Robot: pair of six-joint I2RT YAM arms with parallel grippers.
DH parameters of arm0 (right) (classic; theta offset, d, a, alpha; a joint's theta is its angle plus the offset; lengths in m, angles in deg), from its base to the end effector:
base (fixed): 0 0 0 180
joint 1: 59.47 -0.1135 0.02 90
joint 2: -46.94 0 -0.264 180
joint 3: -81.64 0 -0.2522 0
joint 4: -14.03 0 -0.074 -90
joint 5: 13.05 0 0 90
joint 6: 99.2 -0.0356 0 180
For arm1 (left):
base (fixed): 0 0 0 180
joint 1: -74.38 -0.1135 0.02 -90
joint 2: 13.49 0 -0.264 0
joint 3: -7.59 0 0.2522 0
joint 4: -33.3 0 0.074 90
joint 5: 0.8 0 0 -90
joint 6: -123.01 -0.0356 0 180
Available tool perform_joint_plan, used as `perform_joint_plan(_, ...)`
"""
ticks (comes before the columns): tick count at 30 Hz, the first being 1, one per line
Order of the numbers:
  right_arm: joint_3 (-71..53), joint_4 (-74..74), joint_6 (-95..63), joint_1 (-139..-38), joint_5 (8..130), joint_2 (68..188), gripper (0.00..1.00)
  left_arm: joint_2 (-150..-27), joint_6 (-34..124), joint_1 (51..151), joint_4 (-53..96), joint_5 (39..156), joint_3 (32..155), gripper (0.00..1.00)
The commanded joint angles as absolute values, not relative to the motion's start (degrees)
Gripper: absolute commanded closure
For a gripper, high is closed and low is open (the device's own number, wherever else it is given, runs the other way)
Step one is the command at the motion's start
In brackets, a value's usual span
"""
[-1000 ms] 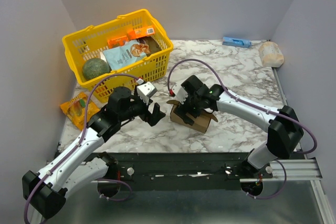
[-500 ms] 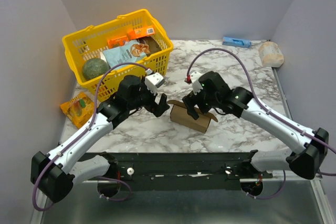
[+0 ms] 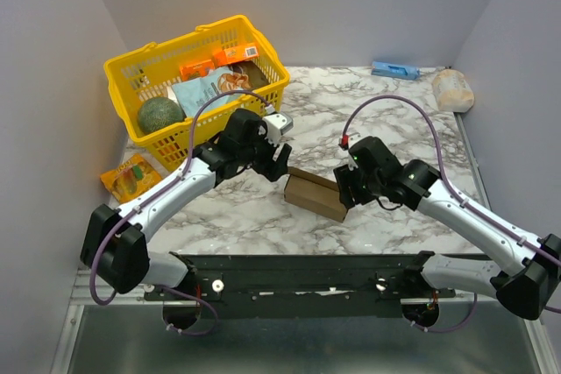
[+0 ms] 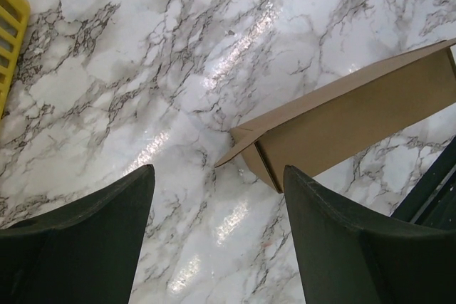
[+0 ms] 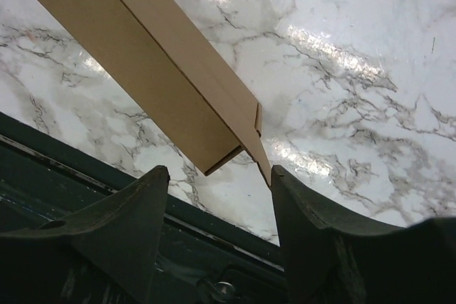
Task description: Fold the paper box
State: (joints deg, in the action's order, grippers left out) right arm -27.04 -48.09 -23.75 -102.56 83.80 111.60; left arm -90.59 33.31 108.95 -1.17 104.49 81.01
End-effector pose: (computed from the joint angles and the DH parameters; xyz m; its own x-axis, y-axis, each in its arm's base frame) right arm 0.1632 0.1469 0.2913 -0.7403 -0.3509 -0.5735 -0.4576 0.8879 0.0473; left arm 0.2400 -0.1768 0.2877 -0.5124 0.3470 -0.7855 0.7154 0.6784 -0.1670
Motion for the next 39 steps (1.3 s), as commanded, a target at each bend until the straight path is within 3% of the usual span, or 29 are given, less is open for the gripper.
perform_joint_plan(1,-27.82,-51.41,-26.43,-102.45,87.05,110.04,0.35,-92.06,30.64,108.84,-3.05,106.34,82.17,0.19)
perform_joint_plan(14,-27.38,-53.52,-28.10,-102.45,88.29,111.18,0.43,-96.20,30.11,108.84,-2.43,108.62,83.75,0.27)
perform_joint_plan(24,-27.38,-54.23,-29.06,-102.45,88.20,112.24,0.54,-97.08,30.29,108.92,-1.91,111.53,83.67,0.48)
perform_joint_plan(39,-27.03,-55.37,-29.68,-102.45,88.90,114.52,0.69,-98.22,30.46,110.07,-1.90,112.41,83.40,0.70)
